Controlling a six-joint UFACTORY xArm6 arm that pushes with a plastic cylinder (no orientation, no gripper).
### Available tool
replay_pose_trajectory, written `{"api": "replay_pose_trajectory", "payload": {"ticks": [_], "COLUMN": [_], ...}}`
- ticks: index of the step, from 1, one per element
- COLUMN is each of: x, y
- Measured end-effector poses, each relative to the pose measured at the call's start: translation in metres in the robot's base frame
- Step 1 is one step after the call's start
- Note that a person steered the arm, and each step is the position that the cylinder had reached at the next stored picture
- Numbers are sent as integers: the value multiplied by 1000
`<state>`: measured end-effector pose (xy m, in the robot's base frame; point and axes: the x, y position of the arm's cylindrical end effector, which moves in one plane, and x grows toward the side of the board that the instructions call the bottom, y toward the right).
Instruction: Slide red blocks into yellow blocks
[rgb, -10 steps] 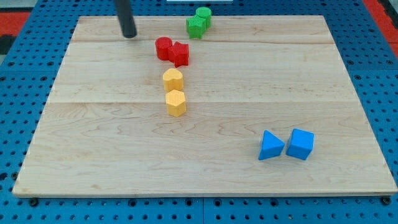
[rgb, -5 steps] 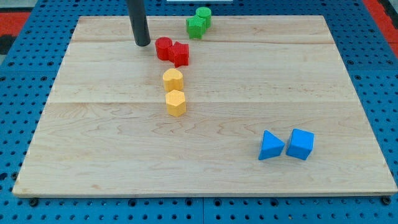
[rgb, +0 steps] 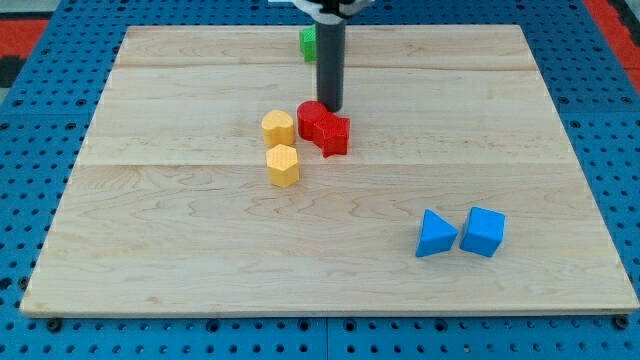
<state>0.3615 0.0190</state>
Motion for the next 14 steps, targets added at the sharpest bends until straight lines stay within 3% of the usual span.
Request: {"api": "replay_pose_trajectory", "payload": {"ticks": [1,2,3,4,5,6,8,9,10,12,13,14], "x": [16,39,4,-32,-4,17,-10,48,103,26,12,35], "y": [49,14,9,-37,-71,-28,31,53,24,25,-21,-61]}}
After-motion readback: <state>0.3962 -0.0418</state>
